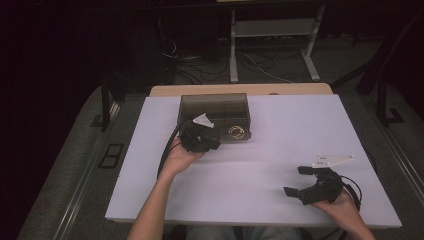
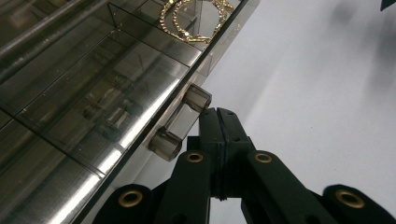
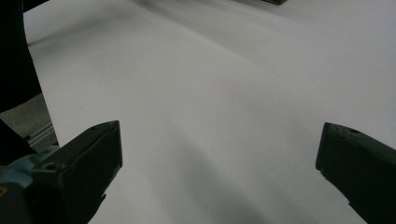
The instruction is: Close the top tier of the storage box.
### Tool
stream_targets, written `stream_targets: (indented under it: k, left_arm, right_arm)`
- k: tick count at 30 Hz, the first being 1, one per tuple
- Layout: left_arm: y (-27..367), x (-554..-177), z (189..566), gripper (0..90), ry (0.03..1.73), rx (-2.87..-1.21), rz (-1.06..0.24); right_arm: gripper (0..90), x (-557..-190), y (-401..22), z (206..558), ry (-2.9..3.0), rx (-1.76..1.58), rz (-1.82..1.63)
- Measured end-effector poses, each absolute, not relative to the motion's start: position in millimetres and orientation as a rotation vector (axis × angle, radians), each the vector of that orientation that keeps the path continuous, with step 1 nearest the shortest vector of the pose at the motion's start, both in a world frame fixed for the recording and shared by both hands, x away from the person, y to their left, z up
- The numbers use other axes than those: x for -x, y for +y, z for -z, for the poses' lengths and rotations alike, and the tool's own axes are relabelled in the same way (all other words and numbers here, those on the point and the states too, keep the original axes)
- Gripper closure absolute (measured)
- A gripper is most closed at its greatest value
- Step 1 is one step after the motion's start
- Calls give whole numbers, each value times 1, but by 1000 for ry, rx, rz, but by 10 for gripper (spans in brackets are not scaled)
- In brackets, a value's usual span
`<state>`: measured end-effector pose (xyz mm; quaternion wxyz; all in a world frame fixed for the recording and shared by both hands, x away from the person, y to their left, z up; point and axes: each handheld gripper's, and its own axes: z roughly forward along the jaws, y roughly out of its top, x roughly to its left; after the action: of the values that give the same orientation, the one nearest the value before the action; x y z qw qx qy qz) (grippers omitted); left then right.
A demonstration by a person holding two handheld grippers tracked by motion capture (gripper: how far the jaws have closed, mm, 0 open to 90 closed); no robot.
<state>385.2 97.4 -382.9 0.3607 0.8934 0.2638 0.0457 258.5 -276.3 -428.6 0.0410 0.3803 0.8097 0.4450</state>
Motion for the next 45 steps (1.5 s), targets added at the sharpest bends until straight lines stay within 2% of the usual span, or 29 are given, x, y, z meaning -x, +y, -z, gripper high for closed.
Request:
stream_targets:
  k: [45]
  left_arm:
    - [103, -411, 385, 888, 755, -2231, -139]
  right_arm:
    - [0, -259, -280, 429, 2474, -1170, -1361]
